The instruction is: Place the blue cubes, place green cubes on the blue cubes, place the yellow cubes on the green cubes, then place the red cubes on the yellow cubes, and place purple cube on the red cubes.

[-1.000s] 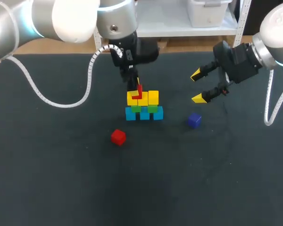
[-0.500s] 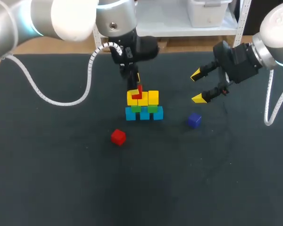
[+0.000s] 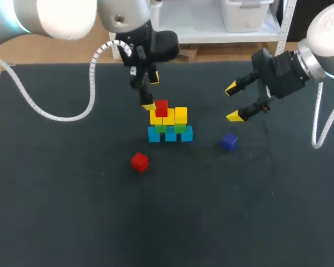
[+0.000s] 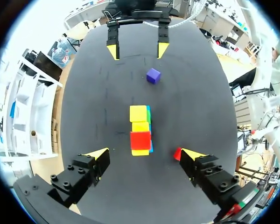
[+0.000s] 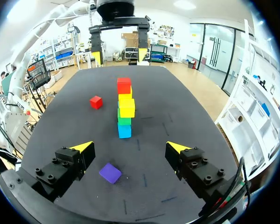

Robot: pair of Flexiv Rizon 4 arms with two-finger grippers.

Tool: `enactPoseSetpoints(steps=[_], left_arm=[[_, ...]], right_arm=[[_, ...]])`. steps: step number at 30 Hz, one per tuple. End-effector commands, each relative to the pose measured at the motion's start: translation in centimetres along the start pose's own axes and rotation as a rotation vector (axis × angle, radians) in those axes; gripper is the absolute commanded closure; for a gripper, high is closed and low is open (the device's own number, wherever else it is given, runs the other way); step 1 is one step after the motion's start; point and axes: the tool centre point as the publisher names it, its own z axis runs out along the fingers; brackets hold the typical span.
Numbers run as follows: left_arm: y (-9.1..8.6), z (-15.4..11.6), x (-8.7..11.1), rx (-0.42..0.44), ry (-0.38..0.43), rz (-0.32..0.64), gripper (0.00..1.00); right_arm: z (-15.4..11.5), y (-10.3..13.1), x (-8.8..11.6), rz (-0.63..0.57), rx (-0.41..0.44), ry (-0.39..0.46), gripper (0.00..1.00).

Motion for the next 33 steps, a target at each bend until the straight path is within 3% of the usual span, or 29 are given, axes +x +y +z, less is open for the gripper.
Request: enactPoseSetpoints(steps=[1,9,19,27,33], left_arm=[[-1.9,-0.5,1.3,-0.049,-0.013,0.019,0.0],[-4.1,-0.5,2.9,-0.036,-0.002,0.047,0.0],[-7.5,1.0,4.4,-0.005,-0.015,0.159,0.0],[-9.9,3.6,5.2,0.046,-0.035,0.231,0.0],[-10.4,6.2,5.4,0.065,-0.028,0.241,0.0]], right_arm=[[0.0,-0.1,0.0,-0.001,-0.001,-0.003,0.0],[0.0,-0.1,0.0,-0.001,-0.001,-0.003,0.0],[0.0,-0.1,0.0,-0.001,-0.001,-0.003,0.0],[0.0,-0.1,0.0,-0.001,-0.001,-0.003,0.0],[0.0,-0.1,0.0,-0.001,-0.001,-0.003,0.0]])
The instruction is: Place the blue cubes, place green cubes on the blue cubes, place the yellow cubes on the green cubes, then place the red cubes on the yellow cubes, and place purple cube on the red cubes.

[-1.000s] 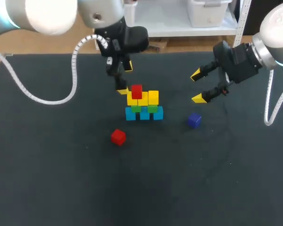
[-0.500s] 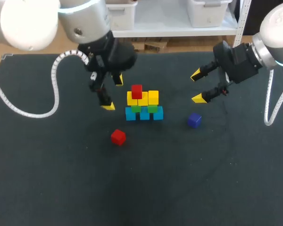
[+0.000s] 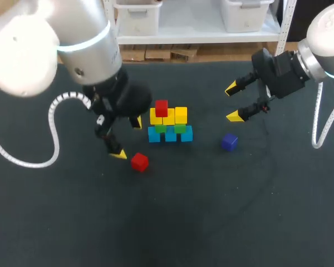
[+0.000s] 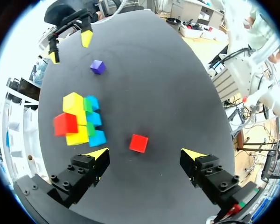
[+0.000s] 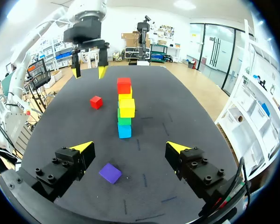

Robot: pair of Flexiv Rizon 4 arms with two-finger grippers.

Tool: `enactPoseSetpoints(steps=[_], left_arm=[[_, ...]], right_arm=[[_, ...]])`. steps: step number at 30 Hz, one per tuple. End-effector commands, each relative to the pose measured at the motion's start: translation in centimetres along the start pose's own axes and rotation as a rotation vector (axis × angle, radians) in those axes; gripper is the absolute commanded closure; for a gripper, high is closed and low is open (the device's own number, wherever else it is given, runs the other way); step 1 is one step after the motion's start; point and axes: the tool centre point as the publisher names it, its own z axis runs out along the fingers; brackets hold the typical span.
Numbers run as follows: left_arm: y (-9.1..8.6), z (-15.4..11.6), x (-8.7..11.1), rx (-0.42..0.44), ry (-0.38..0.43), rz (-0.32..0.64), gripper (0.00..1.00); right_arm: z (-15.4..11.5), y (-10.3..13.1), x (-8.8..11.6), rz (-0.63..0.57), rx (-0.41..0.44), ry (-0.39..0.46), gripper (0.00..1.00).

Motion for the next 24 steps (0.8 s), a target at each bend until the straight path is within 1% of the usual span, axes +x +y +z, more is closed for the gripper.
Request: enactPoseSetpoints(steps=[1,5,7,10,18,19,24], left_arm=[[-0.1,2.1,0.3,-0.003,-0.003,0.0,0.0],[0.0,3.4,0.3,0.0,0.002,0.014,0.0],[0.2,4.2,0.5,0.001,0.025,0.001,0.0],[0.5,4.9,0.5,-0.008,0.026,0.003,0.0],[0.8,6.6,0.7,0.007,0.044,0.025,0.0],[0.8,6.7,0.7,0.008,0.044,0.026,0.04],[1.0,7.6,1.1,0.01,0.043,0.024,0.09]], right_arm=[[0.0,-0.1,0.0,-0.001,-0.001,-0.003,0.0],[0.0,-0.1,0.0,-0.001,-0.001,-0.003,0.0],[0.0,-0.1,0.0,-0.001,-0.001,-0.003,0.0],[0.0,-0.1,0.0,-0.001,-0.001,-0.003,0.0],[0.0,-0.1,0.0,-0.001,-0.001,-0.003,0.0],[0.0,-0.1,0.0,-0.001,-0.001,-0.003,0.0],[0.0,-0.1,0.0,-0.001,-0.001,-0.003,0.0]])
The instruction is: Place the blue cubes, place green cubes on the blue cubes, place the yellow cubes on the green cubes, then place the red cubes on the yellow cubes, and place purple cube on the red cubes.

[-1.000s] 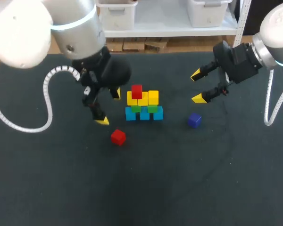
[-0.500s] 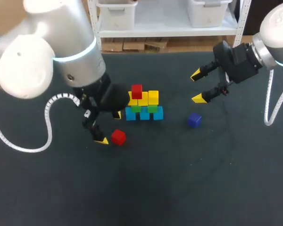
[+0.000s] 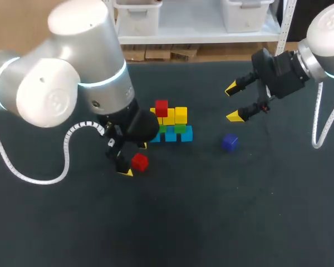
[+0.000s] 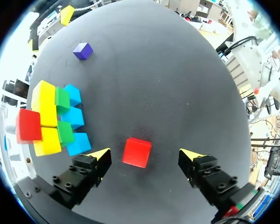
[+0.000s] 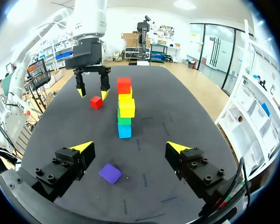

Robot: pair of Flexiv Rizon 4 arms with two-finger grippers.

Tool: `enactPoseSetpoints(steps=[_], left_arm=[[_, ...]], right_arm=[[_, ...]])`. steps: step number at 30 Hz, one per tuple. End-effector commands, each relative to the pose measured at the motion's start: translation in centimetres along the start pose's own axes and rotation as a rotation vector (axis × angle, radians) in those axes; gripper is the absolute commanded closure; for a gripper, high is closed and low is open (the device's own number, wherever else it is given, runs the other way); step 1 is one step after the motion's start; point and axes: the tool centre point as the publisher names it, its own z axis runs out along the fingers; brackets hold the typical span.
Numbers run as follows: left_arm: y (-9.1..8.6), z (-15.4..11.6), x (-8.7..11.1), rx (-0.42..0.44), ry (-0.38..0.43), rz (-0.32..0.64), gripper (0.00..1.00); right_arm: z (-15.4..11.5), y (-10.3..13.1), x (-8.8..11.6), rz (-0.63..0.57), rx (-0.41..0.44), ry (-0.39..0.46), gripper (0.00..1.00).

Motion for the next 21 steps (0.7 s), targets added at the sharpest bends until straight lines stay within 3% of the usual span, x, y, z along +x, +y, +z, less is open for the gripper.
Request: enactPoseSetpoints(steps=[1,3,8,12,14,21], left_arm=[[0.5,0.9,0.3,0.004,-0.004,-0.001,0.11],[0.6,1.4,0.4,0.007,0.001,-0.007,0.17],[0.8,1.9,0.7,-0.001,-0.004,-0.024,0.59],[1.0,2.3,0.9,-0.001,0.013,-0.046,0.77],[1.0,2.2,0.9,-0.006,0.013,-0.05,1.0],[0.9,0.8,-0.1,-0.025,0.016,-0.075,1.0]], right_arm=[[0.0,-0.1,0.0,-0.001,-0.001,-0.003,0.0],[0.0,-0.1,0.0,-0.001,-0.001,-0.003,0.0],[0.0,-0.1,0.0,-0.001,-0.001,-0.003,0.0],[0.0,-0.1,0.0,-0.001,-0.001,-0.003,0.0],[0.0,-0.1,0.0,-0.001,-0.001,-0.003,0.0],[0.0,-0.1,0.0,-0.001,-0.001,-0.003,0.0]])
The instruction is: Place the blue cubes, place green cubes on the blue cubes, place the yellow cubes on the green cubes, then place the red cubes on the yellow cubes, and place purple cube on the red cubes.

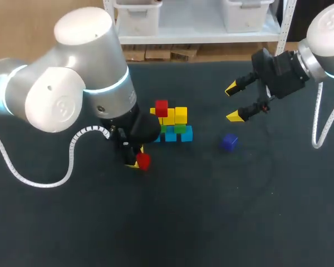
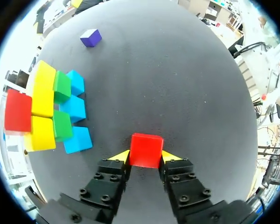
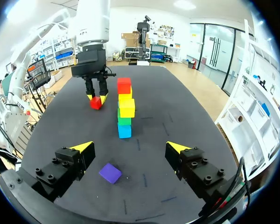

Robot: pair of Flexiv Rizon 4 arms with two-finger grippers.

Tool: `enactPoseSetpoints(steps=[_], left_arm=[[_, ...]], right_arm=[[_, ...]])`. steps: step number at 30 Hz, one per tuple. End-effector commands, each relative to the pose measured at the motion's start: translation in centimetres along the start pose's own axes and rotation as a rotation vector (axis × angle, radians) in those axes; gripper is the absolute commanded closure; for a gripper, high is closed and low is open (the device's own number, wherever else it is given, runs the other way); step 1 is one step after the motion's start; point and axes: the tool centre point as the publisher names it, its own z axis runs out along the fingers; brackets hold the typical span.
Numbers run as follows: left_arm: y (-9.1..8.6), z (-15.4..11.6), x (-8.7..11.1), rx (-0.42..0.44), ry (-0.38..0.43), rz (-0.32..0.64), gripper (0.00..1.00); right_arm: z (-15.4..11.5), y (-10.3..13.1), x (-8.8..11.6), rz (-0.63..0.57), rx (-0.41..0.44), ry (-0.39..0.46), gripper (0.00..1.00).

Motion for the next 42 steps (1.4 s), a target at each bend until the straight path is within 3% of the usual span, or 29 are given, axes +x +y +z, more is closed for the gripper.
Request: enactPoseSetpoints(steps=[1,6,12,18,23,29,36,37,39,42], left_arm=[[-0.6,-1.2,-0.7,-0.008,0.011,-0.009,1.0],[-1.4,-2.3,-2.8,-0.012,0.028,-0.046,1.0],[-1.8,-2.6,-7.0,-0.023,0.02,-0.138,1.0],[-1.6,-1.7,-11.4,-0.016,0.004,-0.224,1.0],[-1.0,-0.4,-13.9,-0.002,0.003,-0.251,1.0],[-0.1,0.6,-15.4,0.001,0.002,-0.284,1.0],[0.0,1.3,-15.3,0.0,0.013,-0.307,1.0],[0.0,1.3,-15.2,-0.001,0.016,-0.308,0.97],[0.0,1.4,-15.0,0.005,0.027,-0.309,0.7],[-0.1,1.5,-14.8,0.007,0.03,-0.307,0.51]], right_arm=[[0.0,-0.1,0.0,-0.001,-0.001,-0.003,0.0],[0.0,-0.1,0.0,-0.001,-0.001,-0.003,0.0],[0.0,-0.1,0.0,-0.001,-0.001,-0.003,0.0],[0.0,-0.1,0.0,-0.001,-0.001,-0.003,0.0],[0.0,-0.1,0.0,-0.001,-0.001,-0.003,0.0],[0.0,-0.1,0.0,-0.001,-0.001,-0.003,0.0],[0.0,-0.1,0.0,-0.001,-0.001,-0.003,0.0],[0.0,-0.1,0.0,-0.001,-0.001,-0.003,0.0],[0.0,-0.1,0.0,-0.001,-0.001,-0.003,0.0],[0.0,-0.1,0.0,-0.001,-0.001,-0.003,0.0]])
